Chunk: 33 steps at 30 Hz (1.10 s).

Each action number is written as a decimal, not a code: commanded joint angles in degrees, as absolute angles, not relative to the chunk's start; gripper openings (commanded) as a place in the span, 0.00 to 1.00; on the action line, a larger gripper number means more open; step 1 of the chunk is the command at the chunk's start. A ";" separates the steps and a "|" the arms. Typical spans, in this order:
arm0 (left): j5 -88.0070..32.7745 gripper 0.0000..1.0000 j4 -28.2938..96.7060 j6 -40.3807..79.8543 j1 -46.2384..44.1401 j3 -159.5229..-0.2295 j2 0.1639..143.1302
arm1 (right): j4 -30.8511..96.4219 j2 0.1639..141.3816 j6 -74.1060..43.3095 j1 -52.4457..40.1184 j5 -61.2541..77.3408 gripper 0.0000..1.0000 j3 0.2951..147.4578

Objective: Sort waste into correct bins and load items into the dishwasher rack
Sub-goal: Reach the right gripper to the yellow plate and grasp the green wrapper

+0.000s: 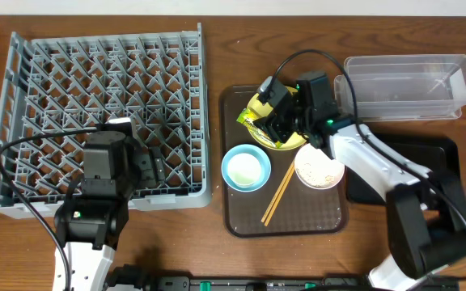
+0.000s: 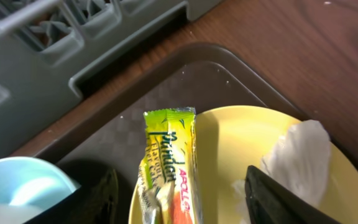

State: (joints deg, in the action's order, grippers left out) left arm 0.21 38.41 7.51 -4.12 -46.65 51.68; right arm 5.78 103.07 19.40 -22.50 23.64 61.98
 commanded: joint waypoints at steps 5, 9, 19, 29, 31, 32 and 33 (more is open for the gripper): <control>0.49 0.86 38.37 7.79 -3.81 -47.48 53.06 | 3.11 109.47 20.25 -25.12 24.49 0.62 62.74; 0.47 0.86 38.35 7.79 -3.81 -47.48 53.39 | 2.50 111.02 20.25 -25.36 24.23 0.59 62.74; 0.47 0.86 38.35 7.81 -3.81 -47.48 53.49 | 2.85 112.44 20.18 -25.36 21.47 0.31 62.74; 0.47 0.86 38.35 7.79 -3.81 -47.48 53.49 | 3.38 111.04 18.79 -25.19 20.36 0.01 62.96; 0.49 0.86 38.35 7.79 -3.81 -47.48 53.49 | 3.46 109.23 18.57 -24.95 20.36 0.01 62.96; 0.49 0.86 38.35 7.79 -3.81 -47.48 53.49 | 3.46 108.09 17.91 -24.73 20.32 0.01 62.96; 0.49 0.86 38.35 7.79 -3.81 -47.48 53.49 | 3.46 106.87 17.12 -24.45 20.32 0.01 62.96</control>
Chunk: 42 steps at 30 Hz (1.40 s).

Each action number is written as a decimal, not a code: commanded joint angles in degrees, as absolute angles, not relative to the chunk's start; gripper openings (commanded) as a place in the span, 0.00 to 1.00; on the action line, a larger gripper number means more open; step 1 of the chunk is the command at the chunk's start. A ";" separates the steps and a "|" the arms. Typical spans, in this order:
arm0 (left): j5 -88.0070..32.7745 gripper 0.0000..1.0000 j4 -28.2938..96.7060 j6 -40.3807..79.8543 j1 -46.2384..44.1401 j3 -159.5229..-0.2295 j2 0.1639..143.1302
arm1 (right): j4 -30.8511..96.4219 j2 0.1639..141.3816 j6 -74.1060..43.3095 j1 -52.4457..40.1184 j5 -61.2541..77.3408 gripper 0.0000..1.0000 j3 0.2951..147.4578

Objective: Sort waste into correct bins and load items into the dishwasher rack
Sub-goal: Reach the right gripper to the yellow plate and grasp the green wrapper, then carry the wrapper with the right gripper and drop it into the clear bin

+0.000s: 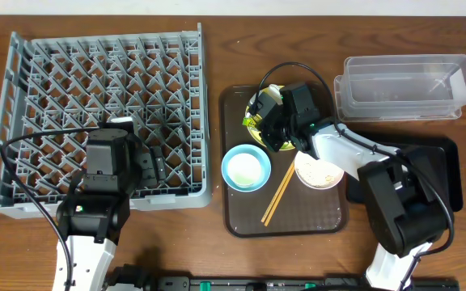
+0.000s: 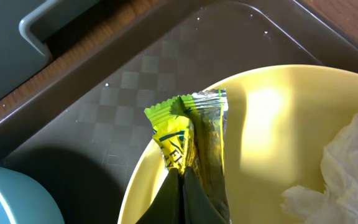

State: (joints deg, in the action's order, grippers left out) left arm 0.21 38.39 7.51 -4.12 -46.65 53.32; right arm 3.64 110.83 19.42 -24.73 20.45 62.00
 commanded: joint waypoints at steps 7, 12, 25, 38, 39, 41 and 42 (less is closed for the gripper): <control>0.49 0.86 38.35 7.79 -3.81 -47.48 53.49 | 3.44 95.64 7.66 -20.40 15.31 0.01 62.96; 0.49 0.86 38.35 7.79 -3.81 -47.48 53.49 | 3.40 90.11 -2.94 -15.64 1.02 0.01 62.96; 0.47 0.86 38.33 7.79 -3.81 -47.48 53.49 | 1.04 91.66 -33.78 -1.28 -20.78 0.01 62.96; 0.47 0.86 38.35 7.79 -3.81 -47.48 53.49 | -6.31 99.04 -40.66 2.24 -18.98 0.01 62.96; 0.47 0.86 38.35 7.79 -3.81 -47.48 53.49 | -6.31 99.04 -40.66 2.24 -18.87 0.03 62.96; 0.49 0.86 38.35 7.79 -3.81 -47.48 53.49 | -6.33 99.02 -40.62 2.24 -18.79 0.21 62.96; 0.49 0.86 38.35 7.79 -3.81 -47.48 53.49 | -6.39 99.00 -40.45 2.22 -18.76 0.32 62.96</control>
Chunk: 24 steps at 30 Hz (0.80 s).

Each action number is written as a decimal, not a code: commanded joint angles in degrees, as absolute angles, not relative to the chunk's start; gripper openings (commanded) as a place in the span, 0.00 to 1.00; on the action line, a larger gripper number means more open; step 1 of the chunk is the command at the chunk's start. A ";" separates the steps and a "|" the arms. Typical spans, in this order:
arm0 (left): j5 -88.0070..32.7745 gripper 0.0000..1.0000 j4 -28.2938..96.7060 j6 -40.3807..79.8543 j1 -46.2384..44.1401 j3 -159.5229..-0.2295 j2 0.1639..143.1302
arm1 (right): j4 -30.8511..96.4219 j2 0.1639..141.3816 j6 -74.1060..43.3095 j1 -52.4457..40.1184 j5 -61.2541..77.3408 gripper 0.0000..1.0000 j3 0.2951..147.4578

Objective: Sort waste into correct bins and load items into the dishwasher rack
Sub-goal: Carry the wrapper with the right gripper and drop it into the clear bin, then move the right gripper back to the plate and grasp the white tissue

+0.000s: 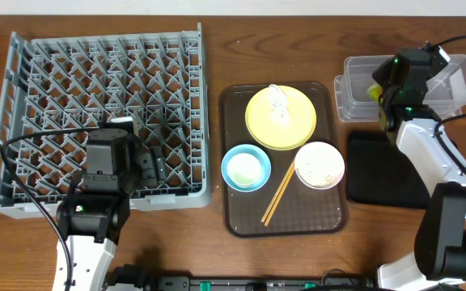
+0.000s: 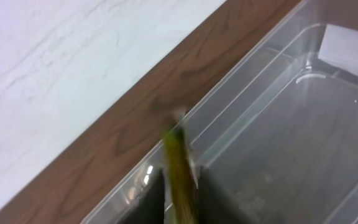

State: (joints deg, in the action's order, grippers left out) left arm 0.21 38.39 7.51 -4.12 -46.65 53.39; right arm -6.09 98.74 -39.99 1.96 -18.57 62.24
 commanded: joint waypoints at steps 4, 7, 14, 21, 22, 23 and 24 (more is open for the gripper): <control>0.49 0.86 38.35 7.79 -3.81 -47.48 53.49 | -6.68 98.83 -36.12 2.22 -15.88 0.43 62.96; 0.49 0.86 38.35 7.79 -3.81 -47.48 53.49 | -7.31 98.04 -32.12 2.11 -9.15 0.36 62.96; 0.49 0.86 38.35 7.79 -3.81 -47.48 53.49 | -9.56 95.64 -15.11 -1.89 17.61 0.33 62.96; 0.49 0.86 38.35 7.79 -3.81 -47.48 53.49 | 0.14 96.86 0.14 -11.53 17.12 0.44 62.96; 0.49 0.86 38.35 7.79 -3.81 -47.48 53.49 | 0.93 97.36 0.12 -12.86 14.55 0.45 62.96; 0.49 0.86 38.35 7.79 -3.81 -47.48 53.49 | 1.28 97.82 0.10 -13.93 12.29 0.47 62.94; 0.49 0.86 38.35 7.79 -3.81 -47.48 53.49 | 1.45 98.45 0.08 -15.09 10.07 0.51 62.94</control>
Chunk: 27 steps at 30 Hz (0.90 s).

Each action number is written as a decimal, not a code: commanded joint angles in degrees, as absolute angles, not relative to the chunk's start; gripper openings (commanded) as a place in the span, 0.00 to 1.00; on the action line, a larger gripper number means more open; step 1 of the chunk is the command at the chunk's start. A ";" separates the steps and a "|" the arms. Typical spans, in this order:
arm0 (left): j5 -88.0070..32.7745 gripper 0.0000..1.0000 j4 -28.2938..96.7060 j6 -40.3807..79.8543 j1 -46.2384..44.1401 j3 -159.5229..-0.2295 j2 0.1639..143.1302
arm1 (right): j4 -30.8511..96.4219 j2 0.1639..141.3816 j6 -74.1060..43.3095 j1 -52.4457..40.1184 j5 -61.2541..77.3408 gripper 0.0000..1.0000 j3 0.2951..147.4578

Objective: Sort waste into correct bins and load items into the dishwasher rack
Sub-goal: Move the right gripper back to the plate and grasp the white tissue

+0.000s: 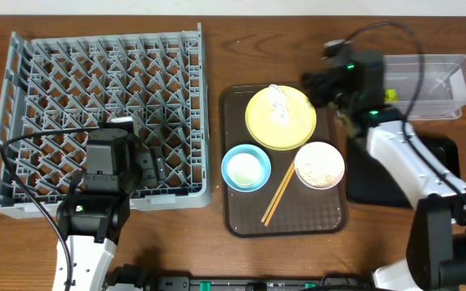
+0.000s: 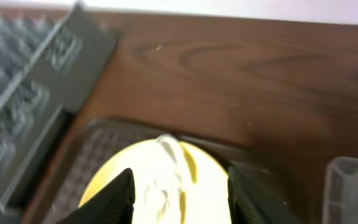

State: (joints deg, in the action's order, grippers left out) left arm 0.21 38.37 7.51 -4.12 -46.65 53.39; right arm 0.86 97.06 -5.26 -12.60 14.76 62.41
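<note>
My right gripper (image 1: 314, 86) hangs open over the far right edge of the yellow plate (image 1: 280, 121), with nothing between its fingers (image 2: 112, 198). A crumpled white tissue (image 1: 277, 101) lies on that plate (image 2: 114, 180), just ahead of the jaws in the right wrist view. The green snack wrapper (image 1: 390, 95) lies inside the clear plastic bin (image 1: 427, 69). A light blue bowl (image 1: 245, 168), a white bowl (image 1: 319, 164) and wooden chopsticks (image 1: 277, 194) share the brown tray (image 1: 237, 218). My left gripper (image 1: 155, 168) rests over the grey dishwasher rack (image 1: 95, 89).
A black tray (image 1: 387, 182) lies on the table right of the brown tray, under my right arm. The rack fills the left half of the table. The right arm's cable loops above the clear bin.
My right gripper was shut on the green wrapper over the clear bin. Now it is open by the yellow plate, and the wrapper lies in the bin.
My right gripper stood open around the wrapper on the yellow plate. Then it was shut on it there. Later it held the wrapper over the clear bin. Now the wrapper is in the bin and the gripper is back at the plate. The left arm stayed still.
</note>
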 commanded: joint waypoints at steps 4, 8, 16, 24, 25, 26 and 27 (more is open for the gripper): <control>0.47 0.86 38.37 7.79 -3.81 -47.48 53.49 | -0.99 102.08 0.08 -19.49 4.43 0.59 62.94; 0.49 0.86 38.37 7.79 -3.81 -47.48 53.49 | -2.94 105.78 -0.89 -21.56 0.25 0.61 62.94; 0.49 0.86 38.37 7.79 -3.81 -47.48 53.49 | -3.99 112.44 -5.13 -22.59 -1.43 0.59 62.94; 0.47 0.86 38.37 7.79 -3.81 -47.48 53.49 | -4.56 114.52 -6.85 -22.59 -1.19 0.25 62.96; 0.47 0.86 38.37 7.81 -3.81 -47.48 53.49 | -4.58 114.50 -6.90 -22.59 -0.95 0.20 62.96; 0.47 0.86 38.37 7.81 -3.81 -47.48 53.49 | -4.51 114.50 -7.18 -22.59 -0.80 0.16 62.96; 0.47 0.86 38.37 7.79 -3.81 -47.48 53.49 | -4.32 114.50 -7.55 -22.59 -0.56 0.11 62.96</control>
